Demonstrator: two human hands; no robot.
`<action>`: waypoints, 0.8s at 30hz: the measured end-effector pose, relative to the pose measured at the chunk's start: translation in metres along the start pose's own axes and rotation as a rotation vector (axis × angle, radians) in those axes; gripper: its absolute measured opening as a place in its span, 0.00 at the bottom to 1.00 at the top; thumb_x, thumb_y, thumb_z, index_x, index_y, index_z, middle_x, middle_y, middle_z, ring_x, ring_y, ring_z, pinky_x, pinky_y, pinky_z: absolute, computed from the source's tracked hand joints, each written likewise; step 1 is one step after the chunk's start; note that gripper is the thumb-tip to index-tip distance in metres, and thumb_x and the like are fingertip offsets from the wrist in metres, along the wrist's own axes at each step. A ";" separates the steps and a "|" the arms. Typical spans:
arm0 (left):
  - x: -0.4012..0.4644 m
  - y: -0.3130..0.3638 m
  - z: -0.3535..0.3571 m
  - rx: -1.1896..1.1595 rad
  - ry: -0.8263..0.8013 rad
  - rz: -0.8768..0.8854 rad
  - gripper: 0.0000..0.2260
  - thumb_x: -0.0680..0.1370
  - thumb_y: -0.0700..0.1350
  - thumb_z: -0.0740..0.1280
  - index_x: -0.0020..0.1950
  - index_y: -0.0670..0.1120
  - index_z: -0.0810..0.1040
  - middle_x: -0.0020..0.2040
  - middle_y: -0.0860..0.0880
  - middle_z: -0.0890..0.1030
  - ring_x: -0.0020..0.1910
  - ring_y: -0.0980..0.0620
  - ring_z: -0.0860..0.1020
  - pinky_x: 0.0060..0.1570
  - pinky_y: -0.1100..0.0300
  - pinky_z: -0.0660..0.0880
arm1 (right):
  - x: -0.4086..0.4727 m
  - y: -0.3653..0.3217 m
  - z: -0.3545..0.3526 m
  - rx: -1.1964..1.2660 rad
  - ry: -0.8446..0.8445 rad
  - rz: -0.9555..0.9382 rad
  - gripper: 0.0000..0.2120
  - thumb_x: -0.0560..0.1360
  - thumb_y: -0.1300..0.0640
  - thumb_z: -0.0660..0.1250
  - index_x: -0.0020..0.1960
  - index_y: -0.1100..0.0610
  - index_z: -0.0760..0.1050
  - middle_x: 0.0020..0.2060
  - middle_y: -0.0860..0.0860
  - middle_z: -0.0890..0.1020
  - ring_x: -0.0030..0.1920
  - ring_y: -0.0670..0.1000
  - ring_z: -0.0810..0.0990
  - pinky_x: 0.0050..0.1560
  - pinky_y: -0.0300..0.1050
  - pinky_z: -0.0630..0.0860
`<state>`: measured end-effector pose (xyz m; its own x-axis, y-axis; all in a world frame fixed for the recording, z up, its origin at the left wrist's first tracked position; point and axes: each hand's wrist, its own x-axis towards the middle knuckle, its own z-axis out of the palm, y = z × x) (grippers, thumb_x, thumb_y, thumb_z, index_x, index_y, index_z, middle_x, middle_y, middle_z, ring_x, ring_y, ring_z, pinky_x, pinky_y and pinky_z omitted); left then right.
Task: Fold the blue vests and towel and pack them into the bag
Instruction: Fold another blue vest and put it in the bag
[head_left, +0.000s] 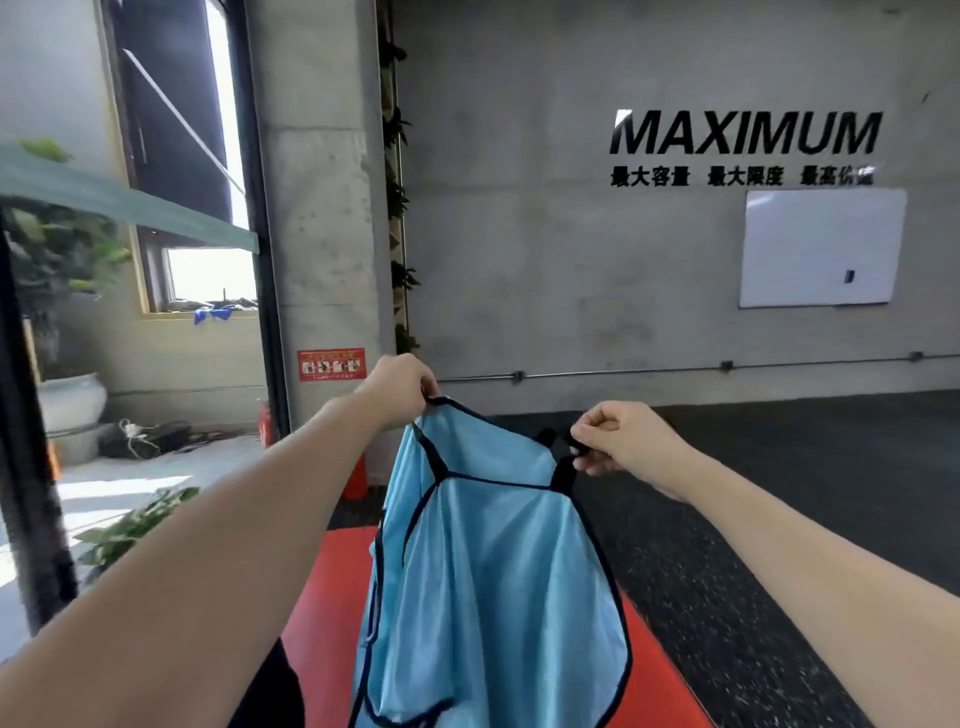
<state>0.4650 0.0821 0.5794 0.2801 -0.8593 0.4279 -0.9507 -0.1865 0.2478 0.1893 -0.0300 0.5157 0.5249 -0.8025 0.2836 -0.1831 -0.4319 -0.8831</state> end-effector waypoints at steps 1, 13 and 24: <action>0.011 -0.003 0.022 -0.024 -0.001 -0.005 0.11 0.74 0.34 0.71 0.53 0.45 0.85 0.50 0.48 0.85 0.46 0.53 0.80 0.53 0.63 0.76 | 0.012 0.022 0.005 -0.009 0.017 0.016 0.03 0.80 0.61 0.68 0.52 0.61 0.77 0.45 0.59 0.85 0.41 0.53 0.86 0.48 0.53 0.84; -0.056 -0.046 0.237 -0.067 -0.543 -0.072 0.25 0.75 0.49 0.75 0.71 0.47 0.74 0.67 0.47 0.78 0.65 0.47 0.75 0.64 0.57 0.70 | -0.019 0.206 0.103 -0.442 -0.233 0.184 0.11 0.77 0.52 0.69 0.59 0.50 0.78 0.50 0.45 0.81 0.50 0.47 0.80 0.54 0.43 0.77; -0.222 -0.134 0.293 -0.167 -0.397 -0.424 0.34 0.71 0.62 0.71 0.74 0.51 0.69 0.67 0.49 0.71 0.66 0.46 0.71 0.66 0.50 0.70 | -0.090 0.238 0.202 -0.408 -0.334 0.106 0.10 0.79 0.49 0.68 0.59 0.52 0.79 0.51 0.44 0.81 0.52 0.44 0.79 0.55 0.40 0.75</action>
<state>0.4916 0.1579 0.1966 0.5280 -0.8448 -0.0871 -0.7245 -0.5016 0.4728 0.2665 0.0224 0.2051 0.7093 -0.7049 0.0077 -0.5232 -0.5338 -0.6643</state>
